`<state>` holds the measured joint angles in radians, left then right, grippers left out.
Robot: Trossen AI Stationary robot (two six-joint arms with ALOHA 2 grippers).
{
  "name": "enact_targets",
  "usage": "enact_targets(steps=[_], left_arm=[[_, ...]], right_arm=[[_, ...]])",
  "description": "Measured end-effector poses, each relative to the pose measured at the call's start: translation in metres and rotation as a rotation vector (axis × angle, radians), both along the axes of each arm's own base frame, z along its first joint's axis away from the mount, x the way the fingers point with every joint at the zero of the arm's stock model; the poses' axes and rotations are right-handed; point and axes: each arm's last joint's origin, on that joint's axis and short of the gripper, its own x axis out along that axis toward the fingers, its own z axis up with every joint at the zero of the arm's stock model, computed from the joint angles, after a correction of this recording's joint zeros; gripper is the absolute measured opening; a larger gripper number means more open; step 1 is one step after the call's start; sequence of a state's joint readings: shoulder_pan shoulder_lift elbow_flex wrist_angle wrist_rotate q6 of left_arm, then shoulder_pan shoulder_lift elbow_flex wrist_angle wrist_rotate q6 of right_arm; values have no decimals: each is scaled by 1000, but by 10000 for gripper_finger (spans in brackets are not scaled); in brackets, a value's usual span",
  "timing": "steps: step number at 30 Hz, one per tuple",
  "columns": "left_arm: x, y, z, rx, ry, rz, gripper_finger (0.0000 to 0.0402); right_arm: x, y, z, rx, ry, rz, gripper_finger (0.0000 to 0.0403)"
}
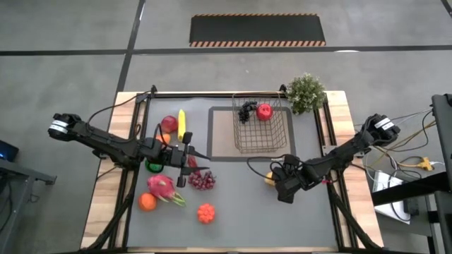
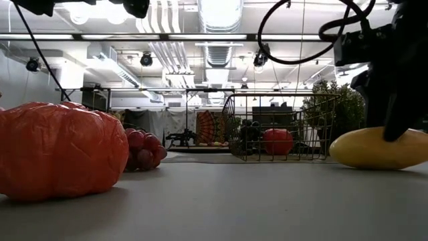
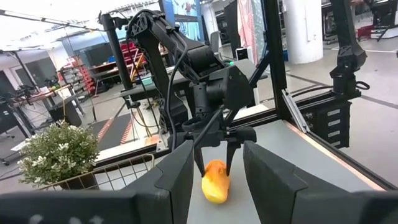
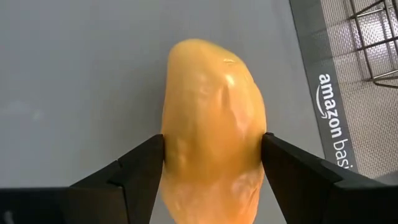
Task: Build produce basket
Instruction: Put the right mango into the wire basket
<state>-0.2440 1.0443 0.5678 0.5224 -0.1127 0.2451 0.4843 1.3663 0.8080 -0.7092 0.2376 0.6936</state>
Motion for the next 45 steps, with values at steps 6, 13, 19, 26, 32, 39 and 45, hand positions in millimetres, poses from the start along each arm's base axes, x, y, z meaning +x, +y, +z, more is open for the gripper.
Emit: enact_targets(steps=[6, 13, 19, 26, 32, 39, 45], left_arm=[[0, 0, 2, 20, -18, 2, 123], [0, 0, 2, 18, -27, 2, 123], [0, 0, 2, 18, -26, 2, 123], [0, 0, 4, 44, -33, 5, 123], [-1, 2, 7, 76, -61, 77, 123], [-1, 3, 7, 79, -60, 87, 123], [-1, 3, 6, 56, -57, 86, 123]], right_arm=[[-3, -2, -6, -14, 0, 28, 251], [-1, -1, -6, -11, -11, 48, 201], [-2, -1, -4, -2, -17, 51, 190], [2, 1, 29, 51, -160, 85, 199], [28, 6, 77, 10, -455, 188, 200], [56, -25, 118, -210, -446, 215, 200], [72, -79, 136, -307, -259, 167, 201]])
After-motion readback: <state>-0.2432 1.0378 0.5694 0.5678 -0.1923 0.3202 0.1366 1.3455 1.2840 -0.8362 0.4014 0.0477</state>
